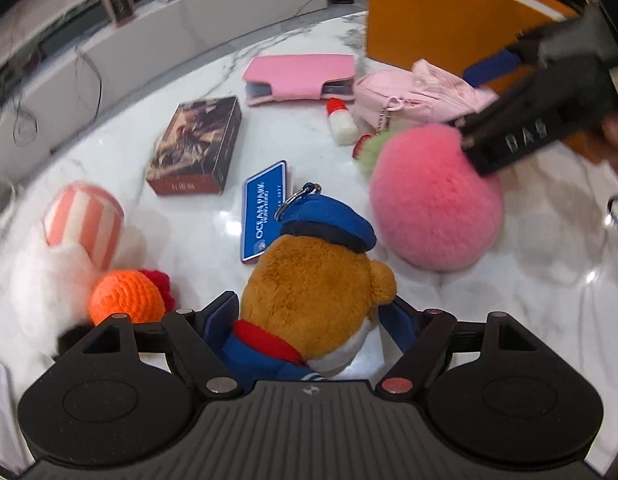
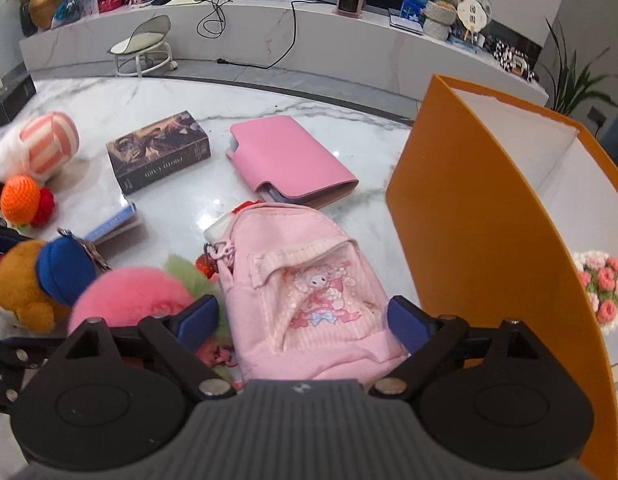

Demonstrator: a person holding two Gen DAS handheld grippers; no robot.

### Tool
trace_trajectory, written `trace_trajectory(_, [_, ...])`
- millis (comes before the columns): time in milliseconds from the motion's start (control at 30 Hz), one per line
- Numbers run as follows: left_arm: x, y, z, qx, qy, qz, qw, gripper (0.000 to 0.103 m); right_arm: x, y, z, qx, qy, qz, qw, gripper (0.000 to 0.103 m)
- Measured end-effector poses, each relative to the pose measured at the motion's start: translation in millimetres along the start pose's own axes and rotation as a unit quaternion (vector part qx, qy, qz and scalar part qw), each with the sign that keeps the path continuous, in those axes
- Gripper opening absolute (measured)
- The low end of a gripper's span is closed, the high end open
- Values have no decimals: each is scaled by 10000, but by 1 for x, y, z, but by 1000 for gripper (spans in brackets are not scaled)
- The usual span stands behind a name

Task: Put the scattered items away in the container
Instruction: 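Grasp the pink backpack with the right tool while the left tool grasps the plush bear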

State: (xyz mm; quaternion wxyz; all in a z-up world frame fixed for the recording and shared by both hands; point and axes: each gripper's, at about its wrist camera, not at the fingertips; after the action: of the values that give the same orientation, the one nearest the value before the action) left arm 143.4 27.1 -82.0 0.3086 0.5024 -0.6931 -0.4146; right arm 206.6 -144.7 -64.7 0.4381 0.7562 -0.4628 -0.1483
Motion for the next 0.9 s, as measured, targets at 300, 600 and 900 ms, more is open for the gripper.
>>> trace_trajectory(300, [-4, 0, 4, 137, 227, 54, 9996, 93, 3, -17, 1, -205, -32, 104, 9997, 100])
trace_trajectory(600, [1, 1, 1, 96, 216, -42, 9997, 87, 19, -21, 2, -496, -646, -374, 9960, 80])
trace_trajectory(900, [1, 0, 1, 84, 237, -61, 9997, 87, 26, -9, 1, 12, -917, -229, 9955, 78])
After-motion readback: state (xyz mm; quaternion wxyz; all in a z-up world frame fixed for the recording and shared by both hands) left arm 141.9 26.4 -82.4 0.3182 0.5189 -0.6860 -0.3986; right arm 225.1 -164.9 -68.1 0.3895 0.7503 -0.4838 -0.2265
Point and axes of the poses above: each gripper's, at about its wrist camera, not at the fingertips, and y roughly against the way its jaws point, x to its right, z to its underside, and after that the axes turned 7 degrees about y, right-handed
